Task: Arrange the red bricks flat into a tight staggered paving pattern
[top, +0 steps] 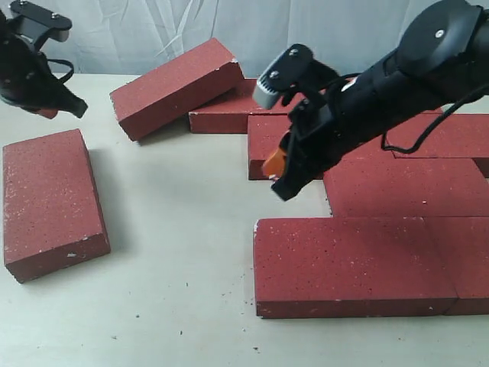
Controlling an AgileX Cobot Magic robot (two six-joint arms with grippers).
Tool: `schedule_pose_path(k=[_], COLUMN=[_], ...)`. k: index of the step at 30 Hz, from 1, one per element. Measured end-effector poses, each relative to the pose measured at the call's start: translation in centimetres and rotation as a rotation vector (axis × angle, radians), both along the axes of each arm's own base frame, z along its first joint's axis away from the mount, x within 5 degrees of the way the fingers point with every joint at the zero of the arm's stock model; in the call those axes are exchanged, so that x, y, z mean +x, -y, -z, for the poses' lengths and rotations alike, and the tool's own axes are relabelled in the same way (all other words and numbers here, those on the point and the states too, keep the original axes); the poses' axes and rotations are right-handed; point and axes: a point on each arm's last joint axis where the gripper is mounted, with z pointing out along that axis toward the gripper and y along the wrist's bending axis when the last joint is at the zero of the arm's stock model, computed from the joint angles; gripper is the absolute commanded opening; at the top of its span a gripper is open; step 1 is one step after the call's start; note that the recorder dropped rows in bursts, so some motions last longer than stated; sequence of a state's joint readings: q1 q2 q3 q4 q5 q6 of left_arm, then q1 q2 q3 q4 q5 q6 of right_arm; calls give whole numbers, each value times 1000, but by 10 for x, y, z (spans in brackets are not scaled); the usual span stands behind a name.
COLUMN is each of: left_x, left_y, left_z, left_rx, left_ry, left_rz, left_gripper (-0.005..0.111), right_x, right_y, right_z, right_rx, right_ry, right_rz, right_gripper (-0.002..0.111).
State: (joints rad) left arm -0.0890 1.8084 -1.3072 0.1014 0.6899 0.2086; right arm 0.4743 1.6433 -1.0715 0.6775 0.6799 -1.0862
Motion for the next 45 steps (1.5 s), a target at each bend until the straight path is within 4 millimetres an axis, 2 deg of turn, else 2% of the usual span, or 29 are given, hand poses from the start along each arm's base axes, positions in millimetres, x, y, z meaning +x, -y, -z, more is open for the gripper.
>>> schedule_pose_path(k=[5, 13, 17, 21, 26, 32, 45], left_x=[12, 32, 47, 58, 60, 57, 38], left_y=[-34, -85, -96, -97, -97, -94, -90], left_z=[20, 40, 49, 61, 84, 98, 103], left_rx=[-10, -10, -11, -23, -31, -73, -82], left_ry=[22, 106, 108, 97, 41, -34, -273], left_rz=[-94, -205, -229, -238, -242, -250, -250], left_gripper=[0, 0, 0, 0, 0, 0, 0], right_x=[-20, -39, -48, -56, -64, -68, -65], right_y=[-38, -99, -121, -138, -148, -152, -152], right_z=[-1, 14, 26, 36, 43, 43, 50], right_rx=[58, 58, 44, 33, 14, 8, -13], right_ry=[35, -9, -80, -107, -101, -75, -59], right_rz=[-149, -350, -444, -498, -531, -542, -532], right_gripper=[-1, -1, -1, -1, -1, -1, -1])
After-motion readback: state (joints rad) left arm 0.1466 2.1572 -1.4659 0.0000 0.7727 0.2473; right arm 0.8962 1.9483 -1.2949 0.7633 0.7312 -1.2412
